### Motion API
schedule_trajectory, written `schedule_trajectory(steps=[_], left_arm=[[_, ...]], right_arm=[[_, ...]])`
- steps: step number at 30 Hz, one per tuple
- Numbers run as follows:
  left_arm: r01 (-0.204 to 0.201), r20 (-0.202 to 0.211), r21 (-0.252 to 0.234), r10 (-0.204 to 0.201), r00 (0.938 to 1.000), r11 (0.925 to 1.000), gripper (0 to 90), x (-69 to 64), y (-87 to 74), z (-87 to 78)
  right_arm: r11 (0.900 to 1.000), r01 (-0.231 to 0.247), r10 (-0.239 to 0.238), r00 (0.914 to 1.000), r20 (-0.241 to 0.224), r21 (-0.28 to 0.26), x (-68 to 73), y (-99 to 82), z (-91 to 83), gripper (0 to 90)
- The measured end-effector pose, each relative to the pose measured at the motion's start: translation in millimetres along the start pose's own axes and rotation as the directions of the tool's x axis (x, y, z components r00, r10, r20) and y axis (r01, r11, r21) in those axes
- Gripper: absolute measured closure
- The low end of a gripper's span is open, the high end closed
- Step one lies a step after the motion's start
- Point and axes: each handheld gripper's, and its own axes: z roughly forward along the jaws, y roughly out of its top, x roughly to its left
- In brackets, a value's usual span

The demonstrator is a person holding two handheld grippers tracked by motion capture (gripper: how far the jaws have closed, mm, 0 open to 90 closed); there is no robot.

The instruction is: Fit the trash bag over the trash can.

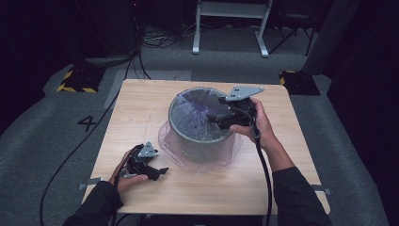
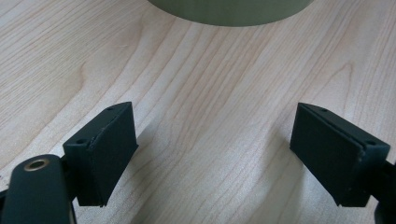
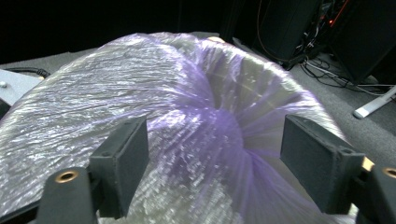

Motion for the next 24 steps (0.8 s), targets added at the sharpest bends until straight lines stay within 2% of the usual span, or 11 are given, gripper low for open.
schedule_trajectory(steps=[3,5,9,14,18,24], left_arm=[[0.0,0.0,0.0,0.0,1.0,1.0,13.8,0.0,0.0,0.0],[0.001,0.0,0.0,-0.001,1.0,1.0,13.8,-0.1,0.1,0.1],[0.002,-0.002,0.001,-0.002,1.0,1.0,13.8,-0.1,0.4,0.4],[0.002,-0.002,0.001,-0.002,1.0,1.0,13.8,-0.1,0.5,0.4],[0.001,-0.002,0.001,-0.001,1.0,1.0,13.8,-0.1,0.4,0.4],[0.001,-0.002,0.001,-0.001,1.0,1.0,13.8,-0.1,0.4,0.4]], right_arm=[[0.9992,0.01,-0.01,0.9998,-0.019,0.038,2.5,-0.6,6.2,30.4],[0.997,0.035,-0.034,0.9992,-0.023,0.069,5.4,-1.1,10.6,31.0],[0.9876,0.061,-0.054,0.9973,-0.049,0.145,9.5,-1.3,19.6,32.1],[0.9798,0.039,-0.027,0.9977,-0.063,0.196,8.1,-0.4,26.7,31.0],[0.9667,0.009,0.009,0.9977,-0.067,0.256,4.2,-1.2,35.2,27.8],[0.9431,0.013,0.01,0.9977,-0.068,0.332,2.2,1.2,41.8,24.3]])
